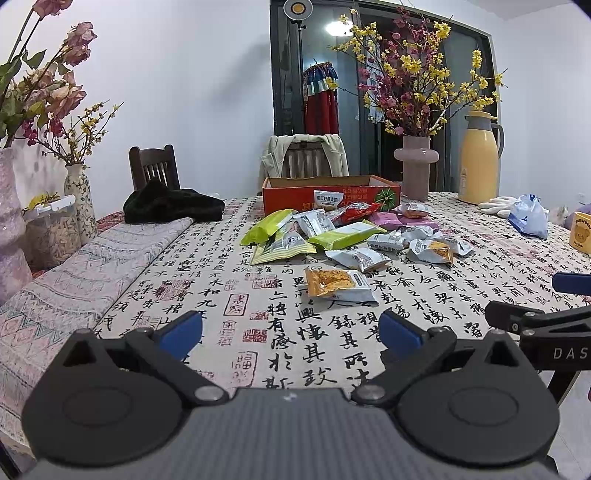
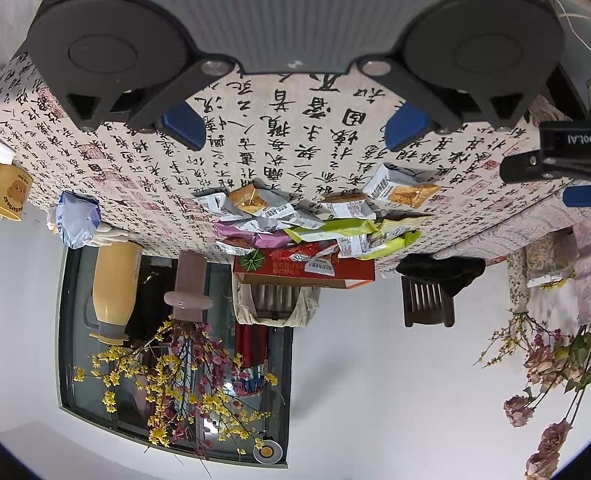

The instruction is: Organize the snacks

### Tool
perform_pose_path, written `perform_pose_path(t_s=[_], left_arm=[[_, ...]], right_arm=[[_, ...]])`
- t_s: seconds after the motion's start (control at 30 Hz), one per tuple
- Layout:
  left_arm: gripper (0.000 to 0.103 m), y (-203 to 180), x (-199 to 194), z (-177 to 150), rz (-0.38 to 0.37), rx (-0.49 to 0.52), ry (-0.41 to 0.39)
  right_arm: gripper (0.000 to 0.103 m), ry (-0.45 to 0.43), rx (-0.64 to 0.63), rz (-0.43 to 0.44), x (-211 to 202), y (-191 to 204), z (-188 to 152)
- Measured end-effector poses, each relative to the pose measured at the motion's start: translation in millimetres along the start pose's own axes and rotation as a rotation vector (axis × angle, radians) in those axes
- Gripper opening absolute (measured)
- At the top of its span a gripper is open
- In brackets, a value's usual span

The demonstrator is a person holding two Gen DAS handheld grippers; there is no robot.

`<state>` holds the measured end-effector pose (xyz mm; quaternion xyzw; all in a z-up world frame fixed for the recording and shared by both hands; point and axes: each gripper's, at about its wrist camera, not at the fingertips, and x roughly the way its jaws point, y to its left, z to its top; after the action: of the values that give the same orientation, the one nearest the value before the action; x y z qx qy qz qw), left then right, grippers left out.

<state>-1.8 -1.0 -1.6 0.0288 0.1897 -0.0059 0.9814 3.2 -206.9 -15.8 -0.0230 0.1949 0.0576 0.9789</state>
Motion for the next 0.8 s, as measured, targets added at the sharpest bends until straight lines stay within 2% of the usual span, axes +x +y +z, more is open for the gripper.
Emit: perform_pose_path(t_s=[0.8], left_arm=[[0.103, 1.1, 0.7, 1.5, 0.015, -0.006, 0.009]], right_arm=[[0.103, 0.001, 0.006, 0.000, 2.9, -2.2, -3.1]])
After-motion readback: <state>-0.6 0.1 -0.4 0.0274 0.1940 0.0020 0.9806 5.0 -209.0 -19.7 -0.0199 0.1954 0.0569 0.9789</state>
